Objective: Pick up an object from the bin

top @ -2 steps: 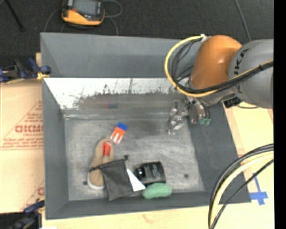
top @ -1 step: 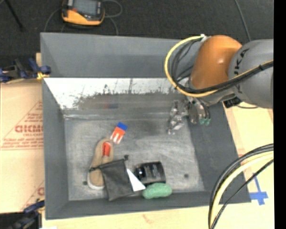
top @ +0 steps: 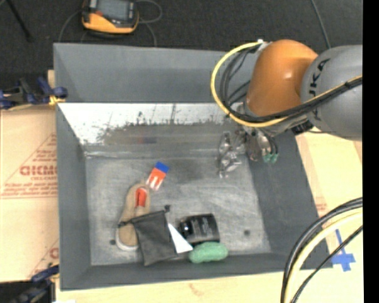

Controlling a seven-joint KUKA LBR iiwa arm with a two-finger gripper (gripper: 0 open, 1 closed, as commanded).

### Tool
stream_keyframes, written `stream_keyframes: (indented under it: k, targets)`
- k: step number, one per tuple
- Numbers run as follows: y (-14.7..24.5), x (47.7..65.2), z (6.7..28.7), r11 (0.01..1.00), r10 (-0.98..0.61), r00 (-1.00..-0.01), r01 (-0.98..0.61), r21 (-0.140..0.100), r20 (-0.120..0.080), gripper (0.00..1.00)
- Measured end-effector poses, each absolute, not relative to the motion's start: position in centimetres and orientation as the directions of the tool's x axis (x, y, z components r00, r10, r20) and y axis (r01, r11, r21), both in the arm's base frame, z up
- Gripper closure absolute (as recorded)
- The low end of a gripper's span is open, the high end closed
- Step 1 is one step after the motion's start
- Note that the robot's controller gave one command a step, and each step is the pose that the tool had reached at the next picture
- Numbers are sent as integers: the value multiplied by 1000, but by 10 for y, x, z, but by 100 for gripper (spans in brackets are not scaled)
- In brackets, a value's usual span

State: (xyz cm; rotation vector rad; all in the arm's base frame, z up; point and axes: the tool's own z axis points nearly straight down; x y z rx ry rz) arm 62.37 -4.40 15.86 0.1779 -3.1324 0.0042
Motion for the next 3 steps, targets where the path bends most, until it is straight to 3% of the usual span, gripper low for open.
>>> stream_keyframes:
  k: [1,2,3]
  targets:
    - [-47,587,181,907,-421,-907,-421,0,-10,100]
    - [-89,599,185,867,-498,-867,-498,-3,0,100]
    - [-46,582,145,882,-472,-882,-472,1,-3,0]
